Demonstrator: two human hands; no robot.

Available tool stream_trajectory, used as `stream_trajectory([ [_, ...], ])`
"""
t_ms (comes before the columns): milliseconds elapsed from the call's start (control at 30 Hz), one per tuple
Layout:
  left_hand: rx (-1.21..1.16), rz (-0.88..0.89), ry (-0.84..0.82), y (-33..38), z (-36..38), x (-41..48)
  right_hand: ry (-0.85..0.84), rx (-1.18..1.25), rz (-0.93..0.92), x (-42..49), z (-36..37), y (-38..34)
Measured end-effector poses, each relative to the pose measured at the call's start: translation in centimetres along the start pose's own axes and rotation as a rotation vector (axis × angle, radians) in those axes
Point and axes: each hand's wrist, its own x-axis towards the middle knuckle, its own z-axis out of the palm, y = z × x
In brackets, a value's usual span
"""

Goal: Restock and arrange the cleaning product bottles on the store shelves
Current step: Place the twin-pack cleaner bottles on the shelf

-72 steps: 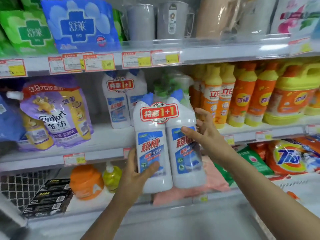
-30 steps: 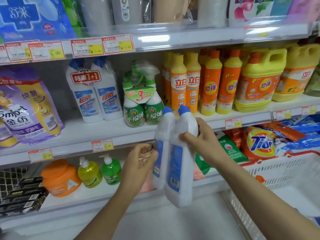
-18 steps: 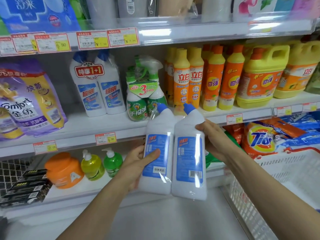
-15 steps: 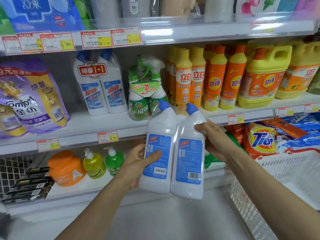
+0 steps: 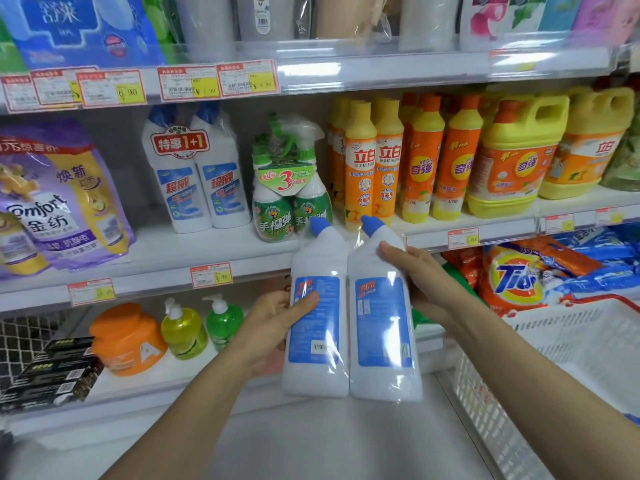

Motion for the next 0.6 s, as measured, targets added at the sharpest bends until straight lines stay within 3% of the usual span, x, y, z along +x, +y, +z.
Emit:
stream_trajectory([
  [100, -0.023, -0.067, 0.033, 1.4, -0.4, 0.1, -0.175, 0.113, 0.146, -0.4, -1.3, -0.5],
  [200, -0.110, -0.190, 0.031, 2.0, -1.0, 0.2, -0.383, 0.003, 0.207, -1.2, -1.5, -0.8],
  [367, -0.221, -0.309, 0.033, 2.1, -1.2, 0.0, -0.222, -0.090, 0.150, -1.3, -0.2, -1.0],
  [600, -0.168, -0.277, 0.029, 2.2, -1.5, -0.4, -0.113, -0.147, 0.165, -1.1, 0.0, -0.8],
])
